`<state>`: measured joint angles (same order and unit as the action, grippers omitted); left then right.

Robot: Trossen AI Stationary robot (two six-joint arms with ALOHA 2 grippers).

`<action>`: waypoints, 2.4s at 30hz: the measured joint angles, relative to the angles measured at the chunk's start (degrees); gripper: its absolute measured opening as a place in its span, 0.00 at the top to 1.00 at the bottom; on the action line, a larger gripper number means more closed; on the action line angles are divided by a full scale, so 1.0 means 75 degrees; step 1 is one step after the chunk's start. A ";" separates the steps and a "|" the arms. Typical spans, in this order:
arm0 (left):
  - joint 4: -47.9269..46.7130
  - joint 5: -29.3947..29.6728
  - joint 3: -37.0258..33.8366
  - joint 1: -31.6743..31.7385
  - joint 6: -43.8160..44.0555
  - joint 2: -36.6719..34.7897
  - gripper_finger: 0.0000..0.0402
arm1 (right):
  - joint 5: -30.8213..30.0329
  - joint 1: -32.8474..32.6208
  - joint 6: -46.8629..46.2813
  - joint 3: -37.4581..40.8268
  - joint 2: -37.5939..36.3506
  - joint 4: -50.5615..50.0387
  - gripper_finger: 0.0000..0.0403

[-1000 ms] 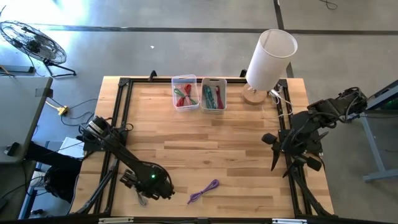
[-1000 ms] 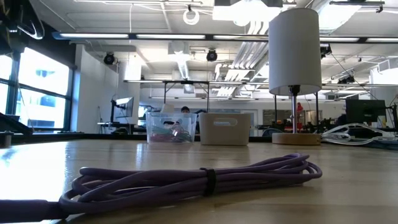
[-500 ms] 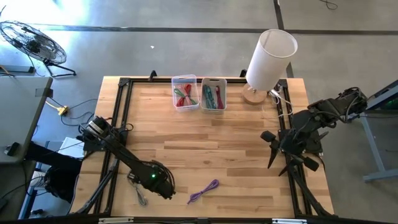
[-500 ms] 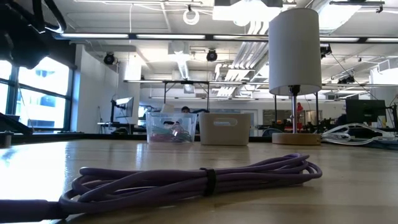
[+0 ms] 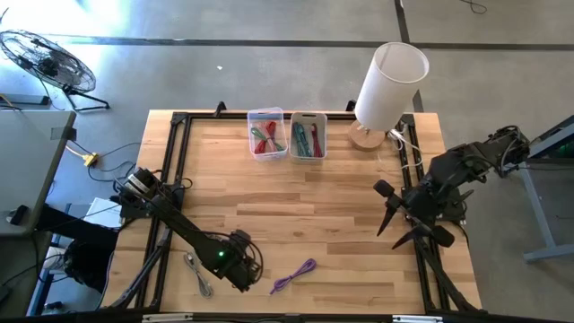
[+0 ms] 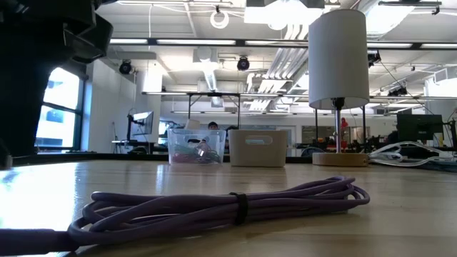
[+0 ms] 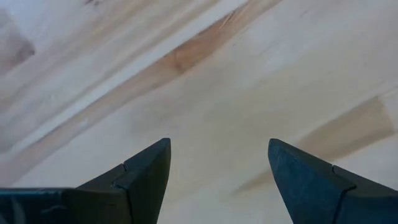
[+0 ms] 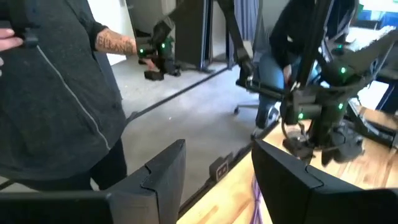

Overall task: Pick & Place USB Port
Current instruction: Put the white cable into the gray bin

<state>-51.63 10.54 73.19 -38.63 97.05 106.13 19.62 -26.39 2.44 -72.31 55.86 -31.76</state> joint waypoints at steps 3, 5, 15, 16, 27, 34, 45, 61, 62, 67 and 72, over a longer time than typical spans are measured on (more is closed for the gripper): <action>0.0108 0.0100 0.0000 0.0000 -0.0112 0.0000 0.34 | -0.0003 0.0000 -0.0088 0.0000 0.0000 0.0080 0.56; 0.0012 0.0054 0.0003 -0.0003 0.0157 0.0000 0.34 | -0.0002 0.0000 -0.0124 0.0000 0.0000 0.0079 0.56; -0.0613 0.0074 0.0003 -0.0564 0.0754 -0.0525 0.34 | 0.0009 0.0000 -0.0326 0.0000 0.0000 -0.0260 0.56; -0.0656 0.0076 0.0003 -0.0668 0.0755 -0.0651 0.34 | 0.0009 0.0000 -0.0326 0.0000 0.0002 -0.0296 0.56; -0.1340 0.0364 0.0003 -0.1243 0.0834 -0.1154 0.34 | 0.0006 -0.0003 -0.0320 0.0000 0.0131 -0.0302 0.56; -0.0404 0.0870 0.0003 -0.1251 0.0328 -0.1122 0.34 | 0.0052 -0.0003 -0.0347 0.0000 0.0143 -0.0302 0.56; 0.0889 0.1359 -0.0006 -0.1198 0.1783 -0.0821 0.34 | 0.0060 -0.0003 -0.0335 0.0000 0.0143 -0.0243 0.56; 0.1944 0.1711 0.0006 -0.1034 0.2280 -0.0618 0.34 | 0.2779 -0.0003 -0.0481 0.0003 0.0128 -0.1585 0.56; 0.1938 0.1503 0.0006 -0.1028 0.2601 -0.0618 0.34 | 0.3089 -0.0008 -0.0524 0.0003 0.0128 -0.1657 0.56; 0.1813 0.0813 0.0006 -0.0785 0.3070 -0.0618 0.34 | 0.3770 -0.0332 -0.0493 0.0006 0.0009 -0.1942 0.56; 0.1673 0.0459 0.0006 -0.0460 0.2210 -0.0618 0.34 | 0.3653 -0.0624 -0.0466 0.0006 -0.0235 -0.1962 0.56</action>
<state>-39.08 13.98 73.23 -42.08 113.63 101.49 47.01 -31.07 -1.06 -72.27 54.09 -46.47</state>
